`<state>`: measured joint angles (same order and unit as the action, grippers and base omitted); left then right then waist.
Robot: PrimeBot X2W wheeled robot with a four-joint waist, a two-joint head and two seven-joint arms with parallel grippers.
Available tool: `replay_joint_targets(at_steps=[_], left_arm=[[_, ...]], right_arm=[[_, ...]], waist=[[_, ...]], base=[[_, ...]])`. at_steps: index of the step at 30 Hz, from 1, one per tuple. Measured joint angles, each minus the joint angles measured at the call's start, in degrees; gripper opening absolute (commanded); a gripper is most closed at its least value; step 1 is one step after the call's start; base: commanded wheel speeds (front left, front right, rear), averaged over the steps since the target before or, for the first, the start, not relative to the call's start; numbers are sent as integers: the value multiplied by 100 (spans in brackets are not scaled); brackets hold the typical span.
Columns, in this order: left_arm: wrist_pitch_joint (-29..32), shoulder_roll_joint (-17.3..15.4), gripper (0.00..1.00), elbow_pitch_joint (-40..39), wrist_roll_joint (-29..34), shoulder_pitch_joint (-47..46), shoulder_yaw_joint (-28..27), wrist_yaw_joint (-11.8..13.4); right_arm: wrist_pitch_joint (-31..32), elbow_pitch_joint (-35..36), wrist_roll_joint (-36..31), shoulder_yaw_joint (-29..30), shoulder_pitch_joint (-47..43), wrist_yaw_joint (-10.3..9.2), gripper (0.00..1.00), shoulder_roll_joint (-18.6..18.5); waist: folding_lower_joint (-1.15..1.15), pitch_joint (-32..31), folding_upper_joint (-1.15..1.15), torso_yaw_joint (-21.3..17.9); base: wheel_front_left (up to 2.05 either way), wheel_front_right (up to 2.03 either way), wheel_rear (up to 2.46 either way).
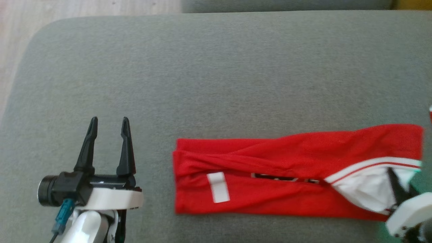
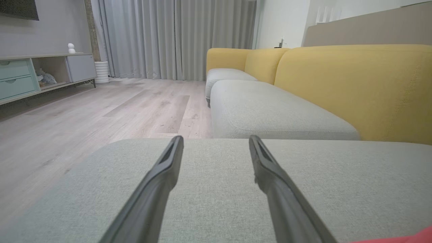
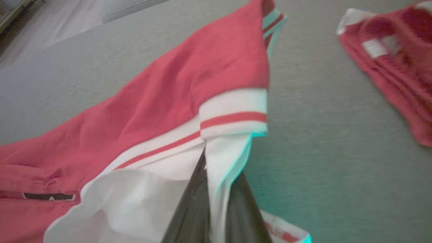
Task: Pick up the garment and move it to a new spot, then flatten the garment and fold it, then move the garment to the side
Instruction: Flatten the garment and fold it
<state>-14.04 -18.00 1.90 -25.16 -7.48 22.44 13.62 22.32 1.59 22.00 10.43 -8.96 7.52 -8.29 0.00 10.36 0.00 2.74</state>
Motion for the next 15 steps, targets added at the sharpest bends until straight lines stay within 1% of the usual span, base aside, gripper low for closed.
replay_joint_targets(at_steps=[3,6,11,13,15], left_arm=[[1,-26,100,-42,-8,59,-9,1],[1,-38,100,-48,-8,91,-9,7],[10,-43,100,-62,-11,88,-3,7],[12,-41,100,-60,-33,85,13,-2],[19,-37,100,-54,-51,82,33,-7]], right_arm=[[175,246,-93,278,-108,0,0,-24],[510,712,-183,169,-81,0,0,29],[1280,1402,-189,-595,322,0,0,230],[1595,1440,-62,-973,547,0,0,316],[1733,1344,222,-1332,731,0,0,442]], waist=[[0,-4,0,-102],[0,-6,0,-181],[0,-32,0,-220],[0,-34,0,-186],[0,-30,0,-126]], base=[[0,0,0],[0,0,0],[0,0,0],[0,0,0],[0,0,0]])
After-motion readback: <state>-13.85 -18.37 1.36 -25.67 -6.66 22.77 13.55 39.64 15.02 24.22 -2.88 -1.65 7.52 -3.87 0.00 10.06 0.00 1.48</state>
